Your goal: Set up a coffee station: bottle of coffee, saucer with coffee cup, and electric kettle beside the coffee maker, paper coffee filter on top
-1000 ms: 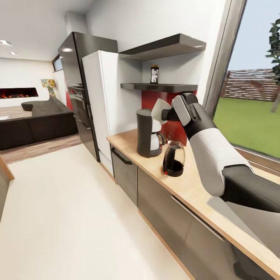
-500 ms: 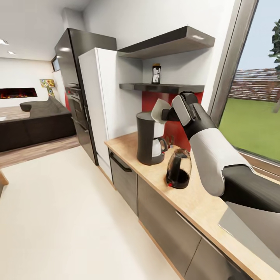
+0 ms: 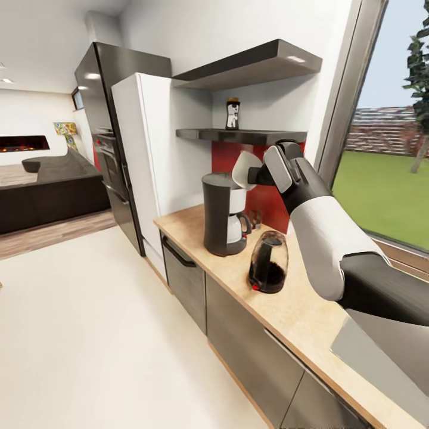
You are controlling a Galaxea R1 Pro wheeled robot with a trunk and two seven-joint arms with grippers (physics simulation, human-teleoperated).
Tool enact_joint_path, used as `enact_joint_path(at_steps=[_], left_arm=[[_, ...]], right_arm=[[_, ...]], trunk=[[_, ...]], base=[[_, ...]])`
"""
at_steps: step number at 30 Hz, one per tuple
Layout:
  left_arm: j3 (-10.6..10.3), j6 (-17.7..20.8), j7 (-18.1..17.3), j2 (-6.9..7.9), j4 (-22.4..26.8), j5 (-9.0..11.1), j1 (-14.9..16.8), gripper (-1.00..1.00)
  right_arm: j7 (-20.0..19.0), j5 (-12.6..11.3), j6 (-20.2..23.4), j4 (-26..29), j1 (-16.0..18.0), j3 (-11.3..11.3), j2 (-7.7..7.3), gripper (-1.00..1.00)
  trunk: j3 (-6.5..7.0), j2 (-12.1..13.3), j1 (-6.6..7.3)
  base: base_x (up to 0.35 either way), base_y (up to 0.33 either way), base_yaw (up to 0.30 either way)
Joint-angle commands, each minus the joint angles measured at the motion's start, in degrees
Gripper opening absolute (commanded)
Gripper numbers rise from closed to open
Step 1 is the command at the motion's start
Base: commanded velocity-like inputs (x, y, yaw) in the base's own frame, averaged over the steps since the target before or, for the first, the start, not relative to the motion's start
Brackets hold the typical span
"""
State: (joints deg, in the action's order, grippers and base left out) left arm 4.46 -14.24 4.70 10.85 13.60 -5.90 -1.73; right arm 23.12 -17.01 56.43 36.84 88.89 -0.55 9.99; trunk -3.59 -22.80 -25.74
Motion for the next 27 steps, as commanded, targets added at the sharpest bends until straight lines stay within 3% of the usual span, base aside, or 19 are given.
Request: enact_joint_path(at_steps=[1, 12, 27], left_arm=[[0.4, -0.1, 0.0, -0.04, 0.1, -0.6, 0.0, 1.00], [0.4, 0.0, 0.0, 0.28, 0.0, -0.6, -0.1, 1.00], [0.7, 1.9, -0.1, 0.15, 0.0, -0.5, -0.1, 1.00]], right_arm=[[0.5, -0.6, 0.1, 0.0, 0.1, -0.1, 0.01, -1.00], [0.5, -0.7, 0.1, -0.3, 0.1, -0.2, 0.01, -1.00], [0.4, -0.8, 0.1, -4.2, 0.0, -0.1, 0.01, -1.00]], trunk=[[-0.07, -0.1, -0.04], [0.16, -0.1, -0.04], [0.17, -0.1, -0.04]], base=[[0.001, 0.000, -0.215], [0.046, 0.001, -0.103], [0.244, 0.157, -0.001]])
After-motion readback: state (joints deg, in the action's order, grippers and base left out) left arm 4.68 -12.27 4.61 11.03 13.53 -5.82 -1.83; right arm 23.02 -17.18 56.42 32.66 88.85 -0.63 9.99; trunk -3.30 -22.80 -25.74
